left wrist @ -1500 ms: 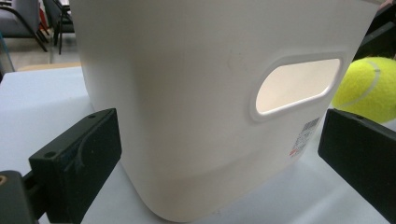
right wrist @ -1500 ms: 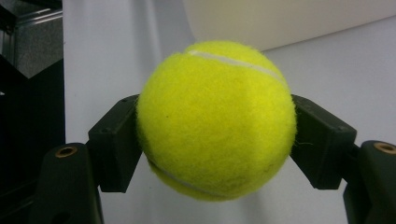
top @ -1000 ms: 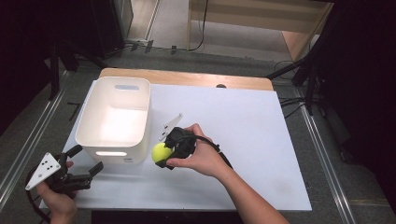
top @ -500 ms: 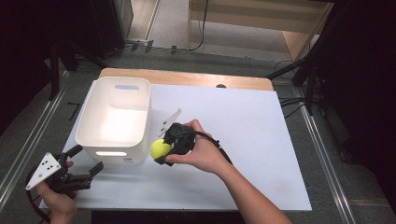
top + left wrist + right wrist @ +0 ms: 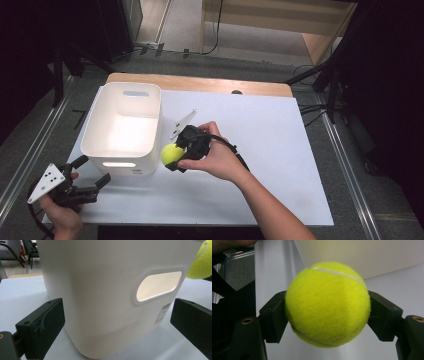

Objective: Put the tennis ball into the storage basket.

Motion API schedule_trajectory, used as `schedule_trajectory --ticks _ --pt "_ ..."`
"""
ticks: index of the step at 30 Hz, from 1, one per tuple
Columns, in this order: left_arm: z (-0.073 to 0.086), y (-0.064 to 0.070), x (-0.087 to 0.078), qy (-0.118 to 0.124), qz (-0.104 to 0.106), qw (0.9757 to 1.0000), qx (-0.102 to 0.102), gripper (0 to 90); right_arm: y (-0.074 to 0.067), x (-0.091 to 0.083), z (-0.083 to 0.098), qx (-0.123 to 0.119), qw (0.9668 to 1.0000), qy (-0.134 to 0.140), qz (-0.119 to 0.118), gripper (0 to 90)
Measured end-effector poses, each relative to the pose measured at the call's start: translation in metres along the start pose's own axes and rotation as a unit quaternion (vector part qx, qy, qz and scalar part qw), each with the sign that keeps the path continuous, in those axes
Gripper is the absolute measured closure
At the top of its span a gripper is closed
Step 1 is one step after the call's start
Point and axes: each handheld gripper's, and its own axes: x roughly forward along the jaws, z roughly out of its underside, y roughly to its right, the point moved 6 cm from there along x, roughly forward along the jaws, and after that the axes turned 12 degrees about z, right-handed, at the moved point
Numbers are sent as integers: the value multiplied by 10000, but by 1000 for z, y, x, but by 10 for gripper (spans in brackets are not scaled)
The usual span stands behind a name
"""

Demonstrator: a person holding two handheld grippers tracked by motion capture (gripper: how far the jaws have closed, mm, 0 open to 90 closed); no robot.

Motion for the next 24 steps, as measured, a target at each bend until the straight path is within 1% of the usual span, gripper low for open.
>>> schedule_trajectory --ticks 3,4,7,9,10,11,12,13,15,19,24 --pt "0 0 0 -5 2 10000 -12 0 0 -1 -1 15 10000 -34 10 241" --pt "0 0 0 -6 3 10000 -7 0 0 -2 -2 -14 10000 -60 29 241" --pt "0 0 0 -3 2 10000 -10 0 0 -2 -4 -14 10000 -44 15 241" --pt "0 0 0 2 1 10000 -11 0 1 -4 -7 -98 10000 11 -2 241" --pt "0 0 0 2 1 10000 -11 0 1 -4 -7 -98 10000 11 -2 241" --pt "0 0 0 -3 1 10000 -11 0 1 -4 -7 -49 10000 -29 1 241" --pt "0 0 0 -2 2 10000 -11 0 2 -4 -8 -116 9999 33 14 241" --pt "0 0 0 1 5 10000 -13 0 2 -6 -9 -51 10000 -14 7 241" --pt "0 0 0 8 7 10000 -15 0 3 -6 -9 -75 10000 16 5 241" --pt "0 0 0 6 5 10000 -10 0 4 -7 -11 -33 10000 -24 12 241" --pt "0 0 0 -2 2 10000 -10 0 6 -11 -17 -131 9999 52 -7 241"
